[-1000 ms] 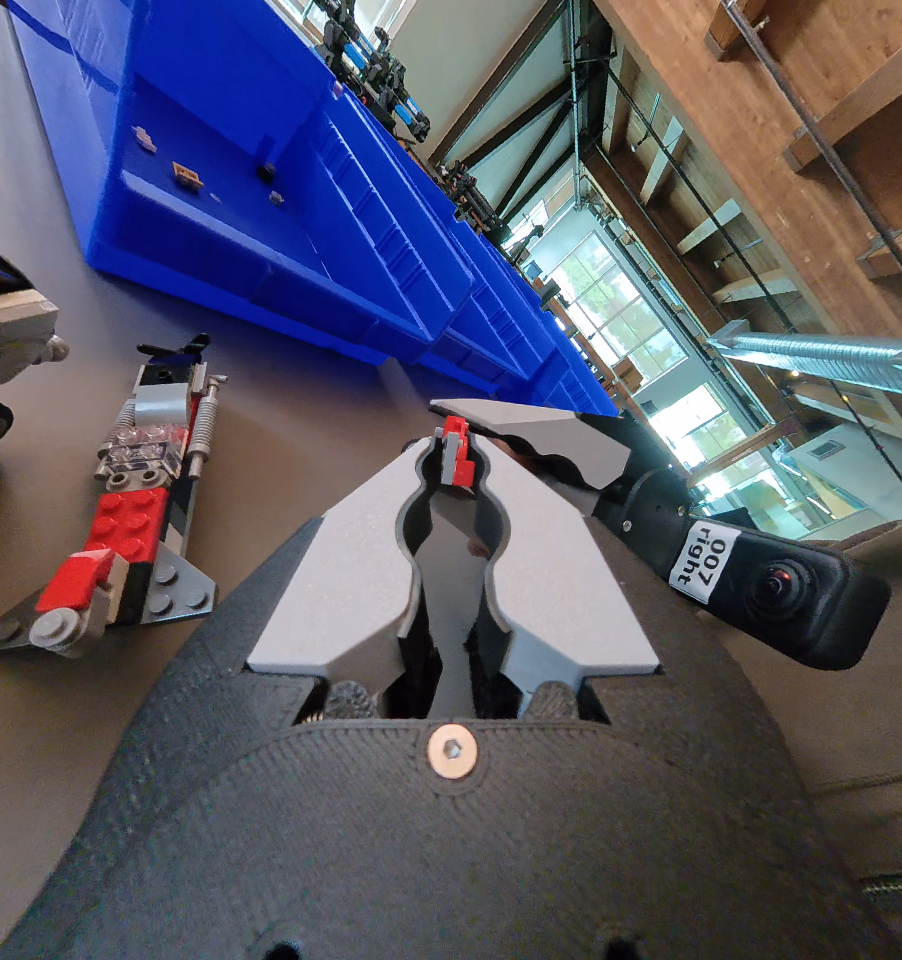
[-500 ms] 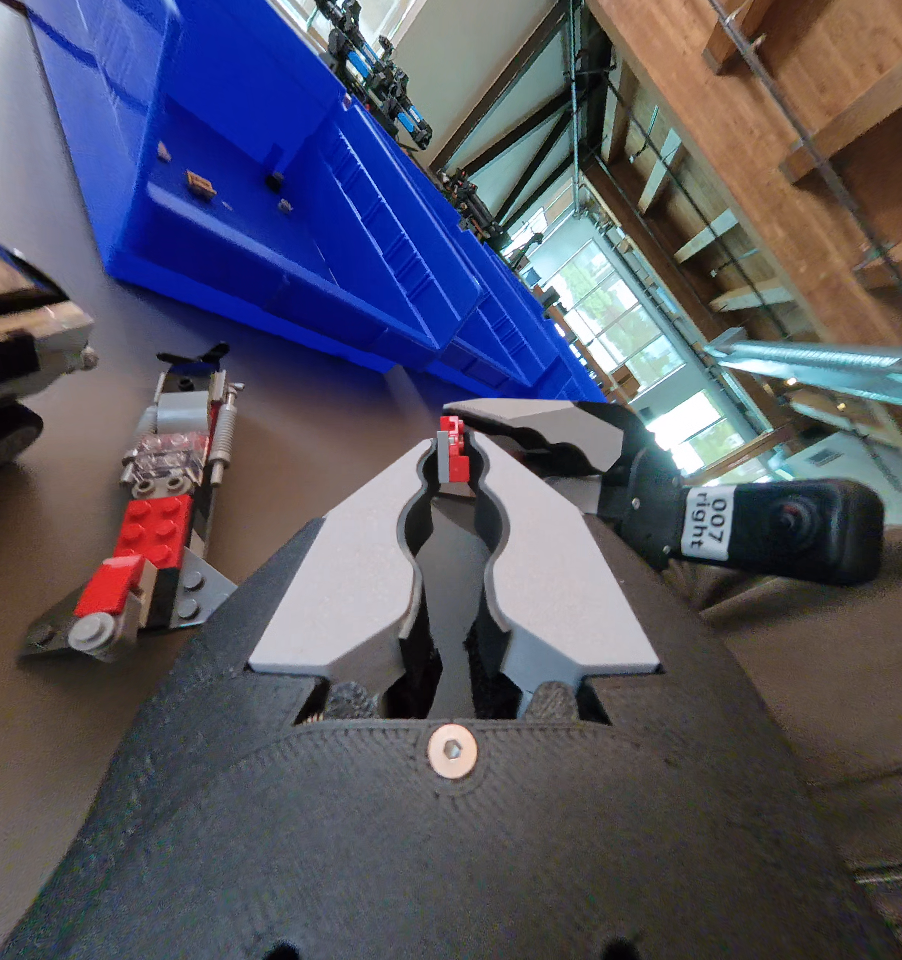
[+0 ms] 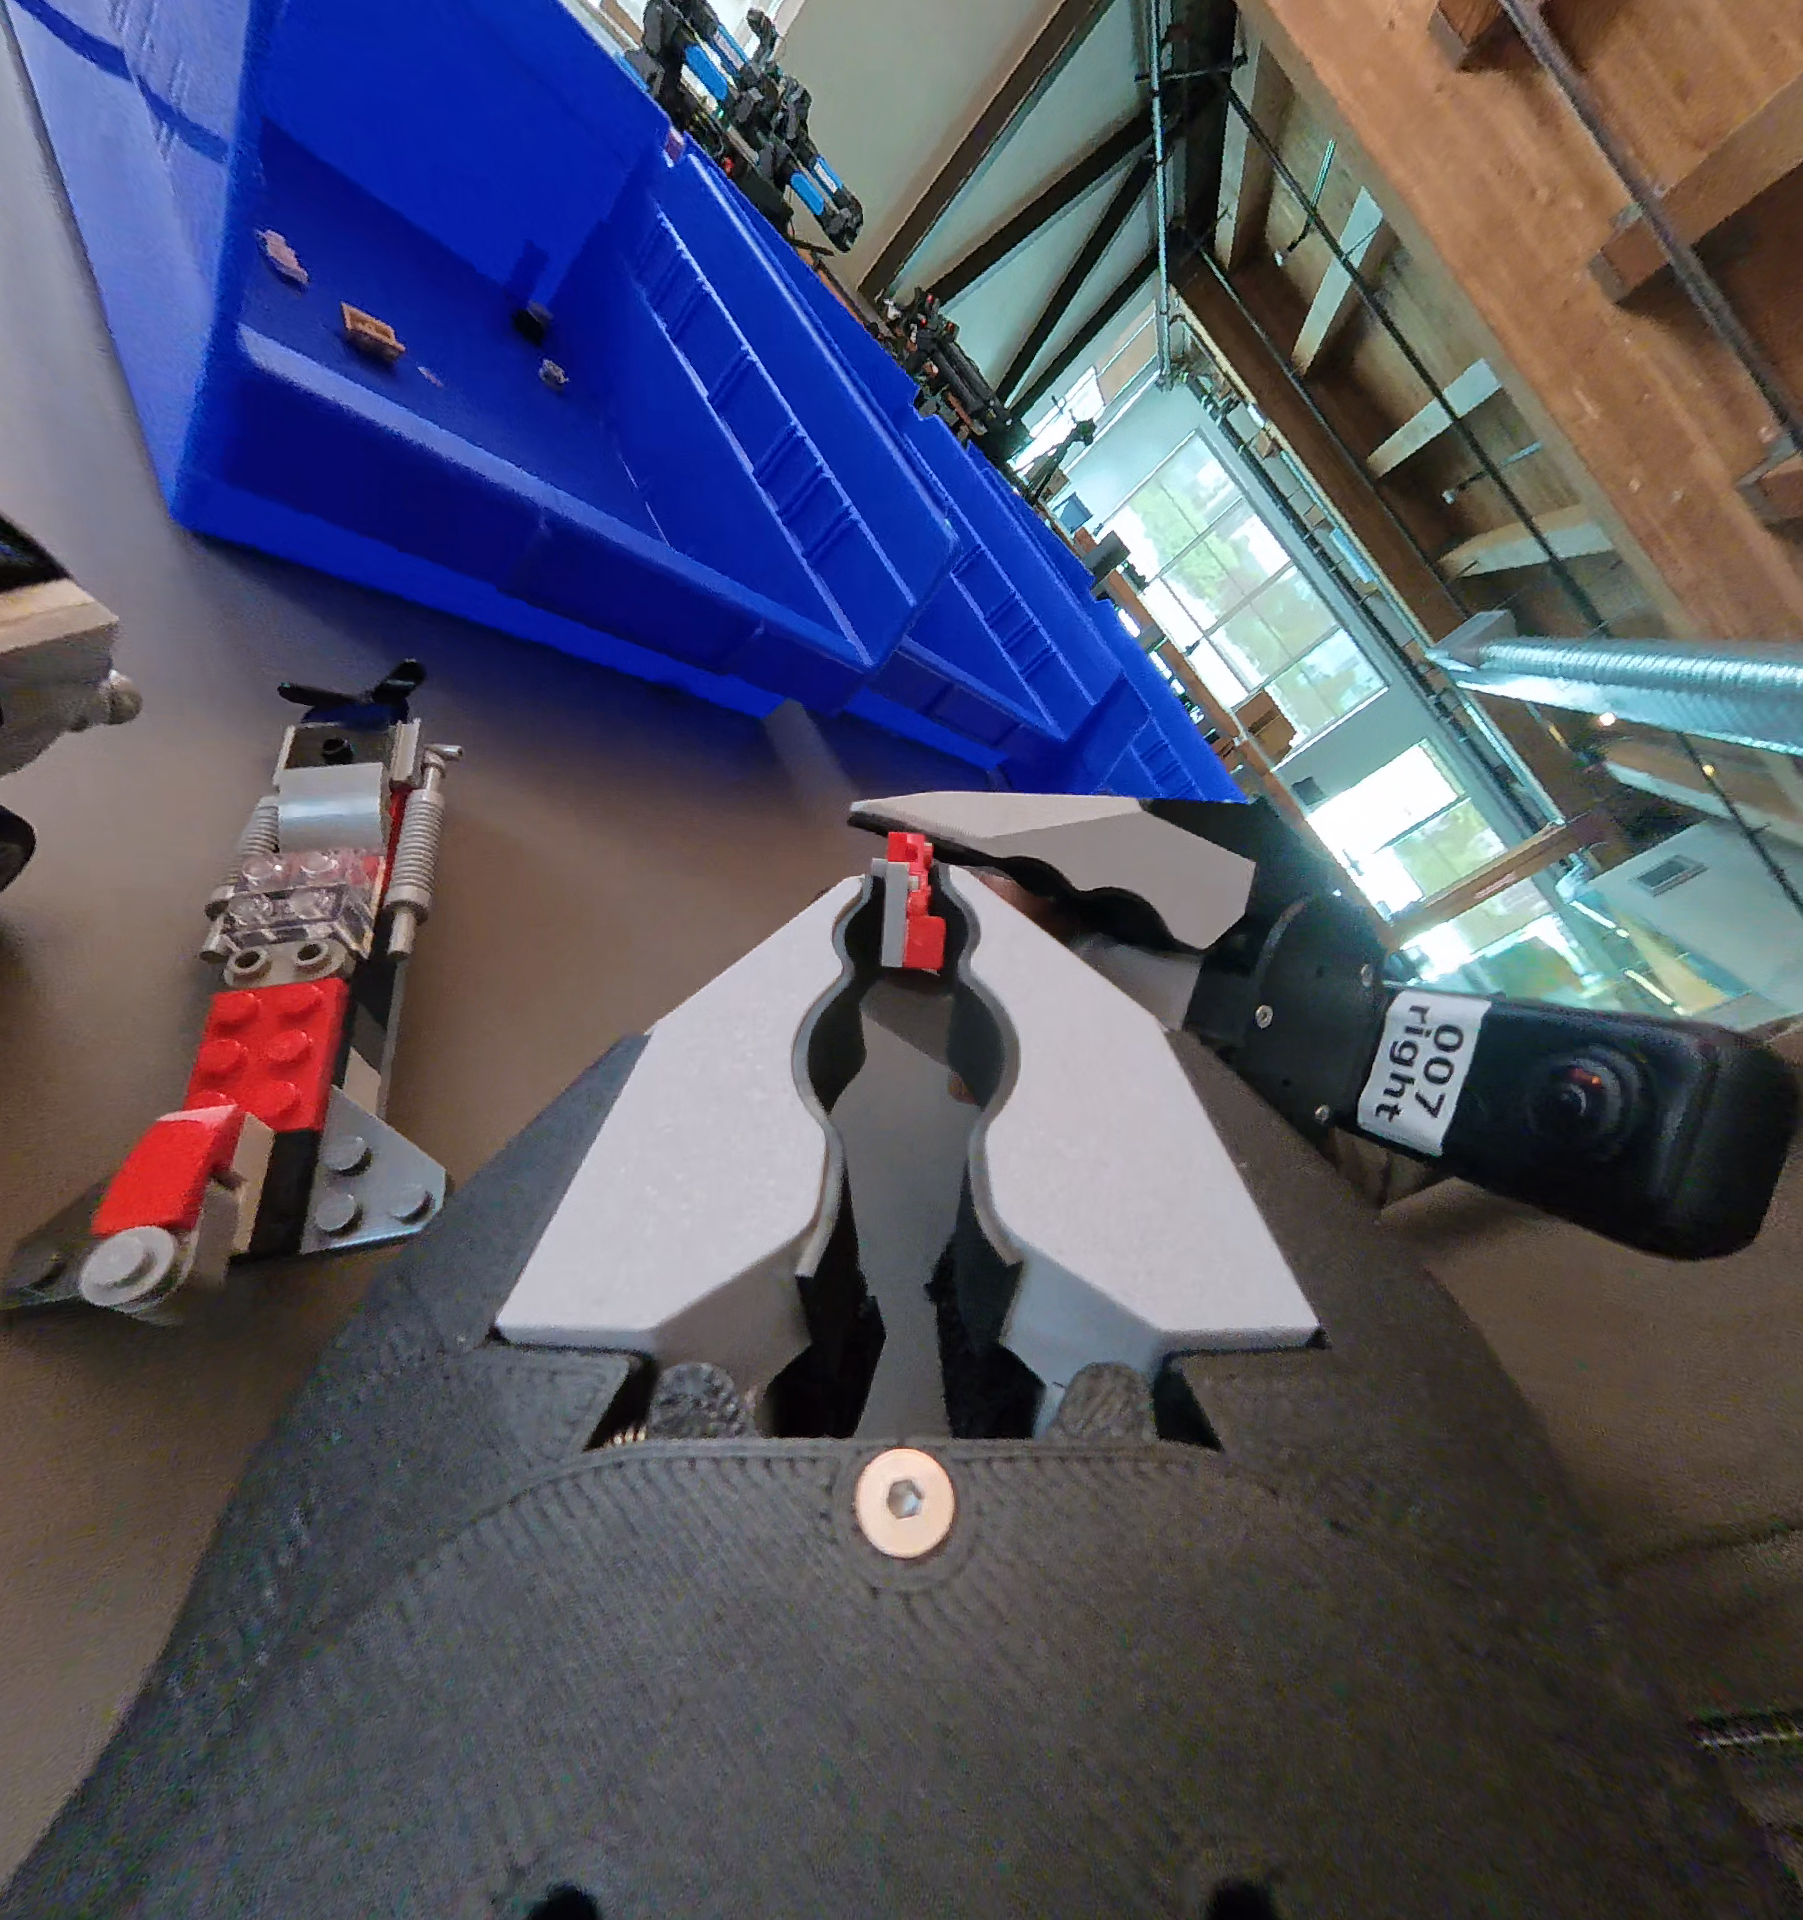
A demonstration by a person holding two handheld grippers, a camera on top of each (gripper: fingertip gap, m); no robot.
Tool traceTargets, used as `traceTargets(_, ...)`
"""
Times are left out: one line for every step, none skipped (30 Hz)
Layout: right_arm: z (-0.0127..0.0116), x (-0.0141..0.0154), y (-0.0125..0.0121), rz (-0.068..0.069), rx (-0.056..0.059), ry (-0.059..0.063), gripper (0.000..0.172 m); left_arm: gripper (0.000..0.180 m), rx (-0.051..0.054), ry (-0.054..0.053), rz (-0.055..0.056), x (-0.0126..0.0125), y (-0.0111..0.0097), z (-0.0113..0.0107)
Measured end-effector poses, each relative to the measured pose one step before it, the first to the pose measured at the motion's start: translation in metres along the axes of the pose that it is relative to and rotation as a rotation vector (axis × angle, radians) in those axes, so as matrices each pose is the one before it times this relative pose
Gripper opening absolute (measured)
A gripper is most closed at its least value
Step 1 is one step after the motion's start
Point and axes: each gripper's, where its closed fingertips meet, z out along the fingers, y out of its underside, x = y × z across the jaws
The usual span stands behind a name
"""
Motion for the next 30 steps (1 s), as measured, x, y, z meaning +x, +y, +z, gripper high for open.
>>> traceTargets(0.00006,0.00016,-0.00004,-0.0131,-0.0029,0.0073,0.026,0.009,0.0028,0.0030,-0.0122,-0.00006,-0.00012,-0.00013)
traceTargets(-0.00012,0.00029,-0.00003,-0.0126,-0.0022,0.0071,0.026,0.009,0.0015,0.0035,-0.0084,0.00016,-0.00011,-0.00012)
traceTargets(-0.00003,0.00023,-0.00011,-0.0117,-0.0023,0.0065,0.026,0.010,0.0006,0.0027,-0.0074,-0.00006,-0.00004,-0.00005)
traceTargets(0.00005,0.00001,0.00008,-0.0111,-0.0026,0.0059,0.026,0.010,0.0010,0.0024,-0.0081,-0.00015,-0.00006,-0.00011)
traceTargets(0.00010,-0.00005,0.00014,-0.0094,-0.0033,0.0044,0.026,0.010,0.0010,0.0005,-0.0084,-0.00033,0.00000,-0.00015)
traceTargets(0.00026,-0.00018,0.00030,-0.0073,-0.0031,0.0032,0.026,0.010,0.0002,0.0003,-0.0060,-0.00048,-0.00001,-0.00008)
traceTargets(0.00021,0.00000,0.00012,-0.0069,-0.0023,0.0033,0.026,0.010,0.0000,0.0013,-0.0051,-0.00017,-0.00019,-0.00012)
traceTargets(0.00019,-0.00004,0.00006,-0.0060,-0.0023,0.0029,0.026,0.010,0.0010,0.0004,-0.0060,-0.00024,-0.00004,-0.00003)
traceTargets(-0.00001,-0.00005,0.00013,-0.0058,-0.0022,0.0028,0.026,0.010,0.0012,0.0011,-0.0075,-0.00011,0.00001,-0.00001)
traceTargets(0.00000,0.00000,0.00014,-0.0080,-0.0023,0.0038,0.026,0.010,0.0002,0.0021,-0.0063,-0.00012,0.00007,-0.00004)
traceTargets(-0.00003,0.00001,0.00027,-0.0087,-0.0030,0.0040,0.026,0.010,-0.0004,0.0006,-0.0032,-0.00012,0.00002,0.00003)
traceTargets(0.00003,-0.00010,0.00011,-0.0077,-0.0027,0.0034,0.026,0.010,0.0003,0.0005,-0.0036,-0.00019,-0.00001,-0.00014)
traceTargets(0.00015,0.00002,0.00012,-0.0054,-0.0026,0.0024,0.026,0.010,0.0010,-0.0001,-0.0036,-0.00025,-0.00008,0.00000)
traceTargets(0.00010,0.00003,0.00019,-0.0038,-0.0022,0.0019,0.026,0.010,0.0004,-0.0004,-0.0020,-0.00015,-0.00002,-0.00001)
traceTargets(-0.00001,0.00002,0.00010,-0.0051,-0.0018,0.0024,0.026,0.010,0.0003,0.0004,-0.0015,-0.00001,-0.00008,-0.00002)
traceTargets(-0.00005,0.00006,0.00016,-0.0087,-0.0028,0.0038,0.026,0.010,0.0007,-0.0006,-0.0005,-0.00015,-0.00007,-0.00003)
traceTargets(0.00011,0.00004,0.00018,-0.0124,-0.0039,0.0054,0.026,0.010,0.0012,-0.0016,0.0007,-0.00008,-0.00009,-0.00001)
traceTargets(-0.00002,0.00006,0.00020,-0.0132,-0.0045,0.0054,0.026,0.010,0.0003,-0.0014,0.0009,-0.00015,0.00010,-0.00007)
traceTargets(-0.00003,-0.00001,0.00023,-0.0097,-0.0043,0.0038,0.026,0.010,-0.0002,-0.0004,-0.0013,-0.00015,-0.00005,0.00008)
traceTargets(0.00011,0.00004,0.00029,-0.0047,-0.0038,0.0025,0.026,0.010,0.0003,-0.0002,-0.0018,-0.00015,-0.00001,-0.00001)
traceTargets(0.00010,0.00000,0.00015,-0.0045,-0.0037,0.0029,0.026,0.010,0.0008,-0.0004,-0.0011,-0.00015,-0.00014,0.00001)
traceTargets(0.00002,0.00023,0.00020,-0.0089,-0.0042,0.0050,0.026,0.010,0.0012,0.0000,0.0002,0.00001,-0.00013,-0.00005)
traceTargets(0.00002,0.00020,0.00014,-0.0120,-0.0051,0.0063,0.026,0.010,0.0009,-0.0012,0.0007,-0.00003,-0.00005,-0.00003)
traceTargets(0.00009,0.00006,0.00008,-0.0119,-0.0050,0.0061,0.026,0.010,0.0011,-0.0014,-0.0007,-0.00020,-0.00005,-0.00005)
traceTargets(0.00004,0.00005,0.00029,-0.0096,-0.0042,0.0051,0.026,0.010,0.0008,-0.0011,-0.0007,-0.00015,-0.00001,-0.00007)
traceTargets(0.00016,0.00003,0.00012,-0.0083,-0.0039,0.0043,0.026,0.010,0.0003,-0.0009,-0.0010,-0.00018,-0.00005,0.00007)
traceTargets(0.00010,0.00001,0.00026,-0.0091,-0.0041,0.0042,0.026,0.010,0.0001,-0.0011,-0.0014,-0.00021,-0.00004,-0.00004)
traceTargets(0.00001,0.00018,0.00020,-0.0100,-0.0041,0.0052,0.026,0.010,0.0006,0.0002,-0.0011,-0.00006,-0.00013,0.00001)
traceTargets(0.00010,0.00021,0.00012,-0.0107,-0.0045,0.0060,0.026,0.010,0.0007,0.0001,-0.0004,-0.00006,-0.00007,-0.00003)
traceTargets(0.00005,0.00034,0.00021,-0.0120,-0.0044,0.0068,0.026,0.010,0.0012,0.0002,-0.0001,0.00001,-0.00019,-0.00001)
